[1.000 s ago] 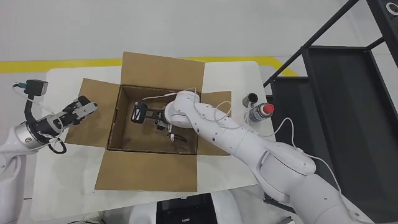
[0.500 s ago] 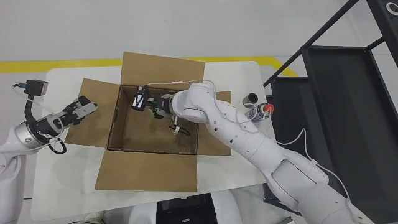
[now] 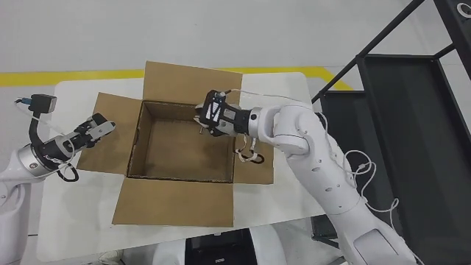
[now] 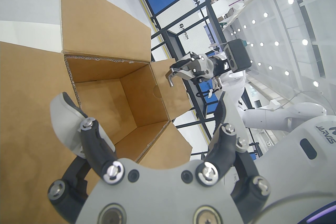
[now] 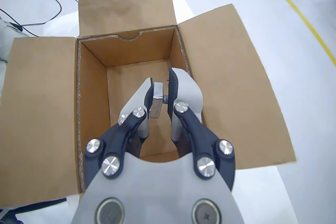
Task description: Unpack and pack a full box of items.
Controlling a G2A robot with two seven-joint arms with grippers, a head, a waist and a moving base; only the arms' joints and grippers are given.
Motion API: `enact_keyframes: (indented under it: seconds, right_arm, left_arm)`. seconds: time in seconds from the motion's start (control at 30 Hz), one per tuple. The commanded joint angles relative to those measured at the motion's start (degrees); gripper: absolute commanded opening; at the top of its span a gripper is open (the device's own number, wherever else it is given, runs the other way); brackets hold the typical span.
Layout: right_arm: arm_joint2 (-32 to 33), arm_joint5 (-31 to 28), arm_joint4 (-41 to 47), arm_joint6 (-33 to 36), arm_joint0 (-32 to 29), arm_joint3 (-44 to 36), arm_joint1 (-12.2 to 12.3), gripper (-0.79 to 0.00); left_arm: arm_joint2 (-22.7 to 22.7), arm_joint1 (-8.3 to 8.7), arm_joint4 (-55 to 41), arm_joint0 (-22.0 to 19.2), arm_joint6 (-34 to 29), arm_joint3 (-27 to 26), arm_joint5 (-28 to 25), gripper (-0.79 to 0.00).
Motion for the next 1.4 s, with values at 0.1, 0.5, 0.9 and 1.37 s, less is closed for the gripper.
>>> enact_keyframes:
  seconds: [0.1,0.5,0.9,1.37]
  right_arm:
    - [3.47,-3.13,-0.19,-3.6,-4.94,-3.76,0.95,-0.785]
    - [3.47,-3.13,-0.19,-3.6,-4.94,-3.76,0.95,-0.785]
    - [6.23,-5.01,-0.6,-3.03,-8.4,-8.01,1.9,-0.785]
    - [30.4,-16.19,7.82,2.16,-33.62,-23.93,7.28,-0.785]
  left_arm:
    - [0.0,0.0,0.0,0.0,0.0,0.0,0.0,0.0]
    - [0.0,0.0,0.0,0.0,0.0,0.0,0.0,0.0]
    - [0.0,0.0,0.0,0.0,0.0,0.0,0.0,0.0]
    - [0.0,0.0,0.0,0.0,0.0,0.0,0.0,0.0]
